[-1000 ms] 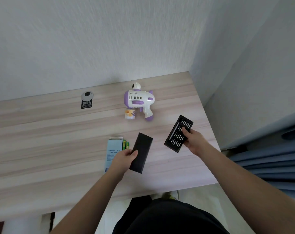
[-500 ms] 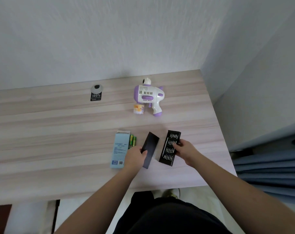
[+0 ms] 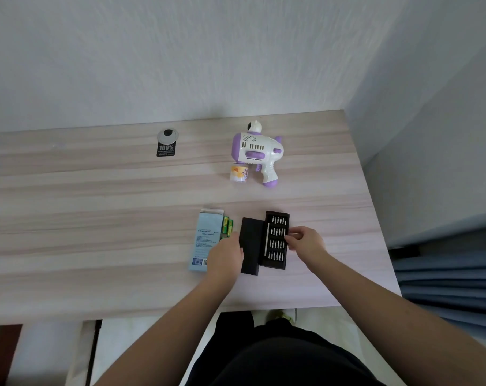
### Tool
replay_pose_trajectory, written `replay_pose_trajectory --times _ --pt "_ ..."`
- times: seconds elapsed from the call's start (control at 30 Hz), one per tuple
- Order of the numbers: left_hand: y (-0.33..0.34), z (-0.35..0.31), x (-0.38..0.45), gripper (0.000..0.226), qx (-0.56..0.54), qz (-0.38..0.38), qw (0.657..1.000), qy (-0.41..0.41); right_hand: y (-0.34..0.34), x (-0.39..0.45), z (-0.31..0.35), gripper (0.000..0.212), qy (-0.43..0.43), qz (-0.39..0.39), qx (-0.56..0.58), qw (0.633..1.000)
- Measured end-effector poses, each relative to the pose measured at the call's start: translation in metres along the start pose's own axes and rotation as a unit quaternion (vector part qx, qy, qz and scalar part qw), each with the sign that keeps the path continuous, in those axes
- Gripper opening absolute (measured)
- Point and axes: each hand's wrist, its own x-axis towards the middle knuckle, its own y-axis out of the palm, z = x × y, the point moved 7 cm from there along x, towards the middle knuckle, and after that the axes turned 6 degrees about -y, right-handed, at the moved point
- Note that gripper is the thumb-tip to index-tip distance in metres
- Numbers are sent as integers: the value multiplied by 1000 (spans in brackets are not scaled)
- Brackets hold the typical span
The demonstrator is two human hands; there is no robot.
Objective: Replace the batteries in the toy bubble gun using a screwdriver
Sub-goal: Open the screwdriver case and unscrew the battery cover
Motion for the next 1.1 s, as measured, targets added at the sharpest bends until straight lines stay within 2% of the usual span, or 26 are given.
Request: replay_pose_trajectory --times 0.13,0.23,0.37,0.57,0.7,0.83,1.1 --pt "-7 0 5 17 -39 -15 999 22 6 0 5 20 3 -11 -10 1000" --pt "-6 -8 9 33 -64 -15 994 93 7 -1 13 17 -14 -30 -32 999" --pt "3 -21 14 47 -40 -15 982 182 13 -2 25 20 -45 -19 -98 994" --pt "16 -29 23 72 -6 -1 976 218 24 0 29 28 -34 -8 -122 992" --pt "17 -35 27 83 16 -13 969 246 28 2 30 26 -23 -20 -131 991" --pt "21 -38 34 92 26 6 967 255 31 5 31 18 -13 -38 -139 989" --pt "20 -41 38 92 40 5 956 290 27 11 28 5 1 -53 -144 988"
